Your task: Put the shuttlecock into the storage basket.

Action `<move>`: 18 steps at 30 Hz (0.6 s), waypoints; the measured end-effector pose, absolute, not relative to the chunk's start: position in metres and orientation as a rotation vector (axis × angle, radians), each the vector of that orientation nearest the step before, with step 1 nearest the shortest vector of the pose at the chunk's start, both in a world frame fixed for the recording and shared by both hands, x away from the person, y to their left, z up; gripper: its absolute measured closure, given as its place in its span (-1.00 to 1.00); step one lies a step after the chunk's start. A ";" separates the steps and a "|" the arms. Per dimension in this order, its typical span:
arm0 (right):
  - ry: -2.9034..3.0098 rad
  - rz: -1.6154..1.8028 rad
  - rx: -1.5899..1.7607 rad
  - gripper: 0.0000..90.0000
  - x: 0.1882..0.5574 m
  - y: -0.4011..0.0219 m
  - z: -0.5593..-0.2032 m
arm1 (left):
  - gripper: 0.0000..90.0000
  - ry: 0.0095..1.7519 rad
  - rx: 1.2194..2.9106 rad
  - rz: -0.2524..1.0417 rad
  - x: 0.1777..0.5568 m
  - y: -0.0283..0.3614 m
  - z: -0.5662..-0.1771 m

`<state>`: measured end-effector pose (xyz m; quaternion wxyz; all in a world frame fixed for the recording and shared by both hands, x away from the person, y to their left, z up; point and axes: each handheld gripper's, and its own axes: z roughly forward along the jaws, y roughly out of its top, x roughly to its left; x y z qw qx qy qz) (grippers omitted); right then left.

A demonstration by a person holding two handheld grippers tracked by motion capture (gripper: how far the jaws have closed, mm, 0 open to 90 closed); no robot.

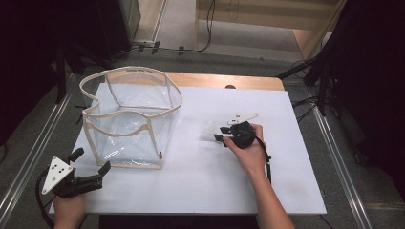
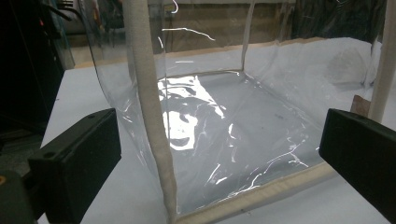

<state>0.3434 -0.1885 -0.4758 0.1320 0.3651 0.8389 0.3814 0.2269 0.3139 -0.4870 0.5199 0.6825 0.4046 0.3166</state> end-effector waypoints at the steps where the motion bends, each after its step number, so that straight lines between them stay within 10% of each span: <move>1: 2.438 1.116 1.066 -0.15 0.343 -0.190 -0.475 | -1.00 0.970 1.637 0.758 0.227 0.314 -0.487; 5: 2.442 1.073 1.087 -1.00 0.344 -0.192 -0.478 | -1.00 0.968 1.637 0.758 0.227 0.314 -0.487; 13: 2.505 0.969 1.074 -1.00 0.347 -0.186 -0.489 | -1.00 0.967 1.638 0.757 0.227 0.314 -0.487; 14: 2.508 0.946 1.081 -0.69 0.349 -0.186 -0.492 | -1.00 0.967 1.639 0.757 0.227 0.314 -0.487; 18: 2.491 0.937 1.127 -0.56 0.352 -0.187 -0.494 | -1.00 0.965 1.638 0.755 0.227 0.314 -0.487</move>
